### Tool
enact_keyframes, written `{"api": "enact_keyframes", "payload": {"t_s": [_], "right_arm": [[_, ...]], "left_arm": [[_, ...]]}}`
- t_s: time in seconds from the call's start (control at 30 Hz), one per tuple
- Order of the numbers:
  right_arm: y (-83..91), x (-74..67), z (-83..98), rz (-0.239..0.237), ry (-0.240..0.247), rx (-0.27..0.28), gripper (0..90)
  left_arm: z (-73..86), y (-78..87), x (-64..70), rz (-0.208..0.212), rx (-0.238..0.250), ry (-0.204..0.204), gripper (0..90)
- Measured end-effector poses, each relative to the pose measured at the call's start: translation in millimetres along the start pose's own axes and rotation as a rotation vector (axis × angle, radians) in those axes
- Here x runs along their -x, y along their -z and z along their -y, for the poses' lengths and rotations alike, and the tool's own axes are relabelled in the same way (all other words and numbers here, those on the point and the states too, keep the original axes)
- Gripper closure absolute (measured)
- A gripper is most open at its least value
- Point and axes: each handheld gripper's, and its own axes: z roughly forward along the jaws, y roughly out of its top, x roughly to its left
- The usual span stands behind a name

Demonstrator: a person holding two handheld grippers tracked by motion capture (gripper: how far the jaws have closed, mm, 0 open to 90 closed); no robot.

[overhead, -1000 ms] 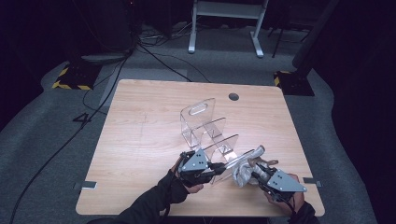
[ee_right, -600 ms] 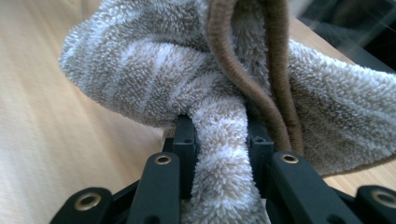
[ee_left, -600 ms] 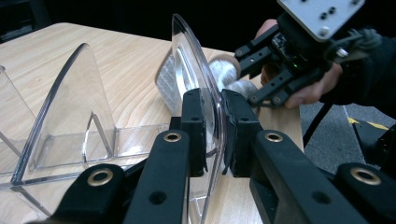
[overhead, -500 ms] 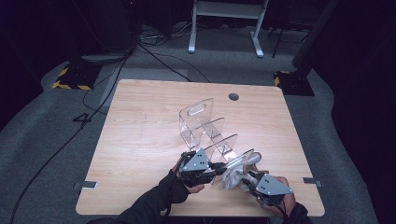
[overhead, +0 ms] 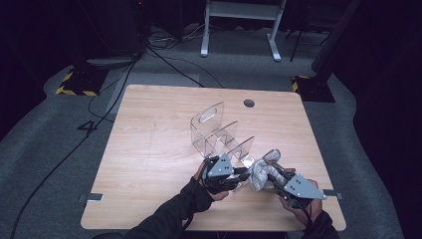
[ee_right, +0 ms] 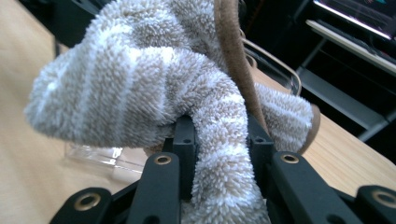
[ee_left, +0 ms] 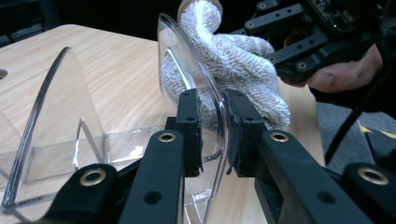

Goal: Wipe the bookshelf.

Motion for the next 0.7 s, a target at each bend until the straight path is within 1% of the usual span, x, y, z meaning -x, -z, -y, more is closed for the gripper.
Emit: {"api": "enact_keyframes", "payload": {"t_s": [0.03,0.07,0.1,0.17,0.2,0.23,0.3,0.33,0.37,0.4,0.43,0.47,0.5,0.53,0.57,0.6,0.63,0.67,0.7], "right_arm": [[-2.2,2.1,0.9,0.006,-0.007,-0.009,72.5],[-5.6,5.7,3.1,0.014,-0.021,-0.012,72.5],[-7.2,7.7,4.6,0.015,-0.036,-0.015,72.5],[-12.0,12.6,8.4,0.014,-0.057,-0.033,72.5],[-13.9,15.4,10.9,0.014,-0.075,-0.027,72.5],[-15.4,16.9,12.3,0.013,-0.090,-0.037,72.5],[-18.1,18.0,14.8,0.024,-0.084,-0.052,72.5],[-19.0,18.9,16.2,0.026,-0.087,-0.058,72.4],[-19.7,20.1,17.4,0.027,-0.097,-0.063,72.4],[-20.1,21.1,18.2,0.034,-0.098,-0.072,72.4],[-20.2,22.0,18.5,0.041,-0.099,-0.079,72.4],[-20.2,23.3,18.9,0.051,-0.105,-0.083,72.4],[-20.2,23.3,18.9,0.051,-0.105,-0.083,72.4],[-19.9,24.3,19.3,0.052,-0.106,-0.082,72.4],[-19.4,25.4,19.1,0.064,-0.099,-0.087,72.4],[-18.7,26.4,18.9,0.063,-0.109,-0.088,72.3],[-18.7,26.4,18.9,0.063,-0.109,-0.088,72.3],[-17.9,26.5,18.9,0.062,-0.108,-0.084,72.3],[-16.7,26.0,18.5,0.063,-0.104,-0.083,72.3]], "left_arm": [[-1.7,-4.1,-1.0,-0.010,0.001,0.000,76.8],[-2.4,-6.5,-0.7,-0.017,0.003,0.008,76.5],[-3.3,-9.5,-1.1,-0.024,0.007,0.008,76.2],[-4.5,-14.3,-2.3,-0.021,0.014,0.021,75.2],[-5.0,-16.0,-2.0,-0.021,0.016,0.023,74.1],[-5.0,-16.0,-2.0,-0.021,0.016,0.023,72.3],[-6.6,-18.8,-1.5,-0.019,0.010,0.012,67.5],[-7.1,-18.7,-1.6,-0.015,0.006,0.010,66.5],[-7.4,-17.4,-1.7,0.003,0.002,0.011,64.7],[-7.6,-15.6,-1.4,0.012,0.000,0.002,60.5],[-7.7,-12.7,-0.1,0.018,-0.002,-0.013,58.2],[-7.9,-9.0,1.6,0.007,-0.010,-0.033,56.1],[-7.9,-9.0,1.6,0.007,-0.010,-0.033,50.7],[-7.9,-2.2,2.7,-0.011,-0.021,-0.053,50.7],[-7.6,1.9,2.3,-0.014,-0.023,-0.057,46.2],[-7.0,7.9,1.4,-0.023,-0.024,-0.055,42.8],[-6.2,13.7,-0.5,-0.038,-0.030,-0.054,42.8],[-4.5,20.6,-3.8,-0.050,-0.034,-0.045,41.2],[-2.6,26.3,-6.8,-0.054,-0.027,-0.036,38.5]]}}
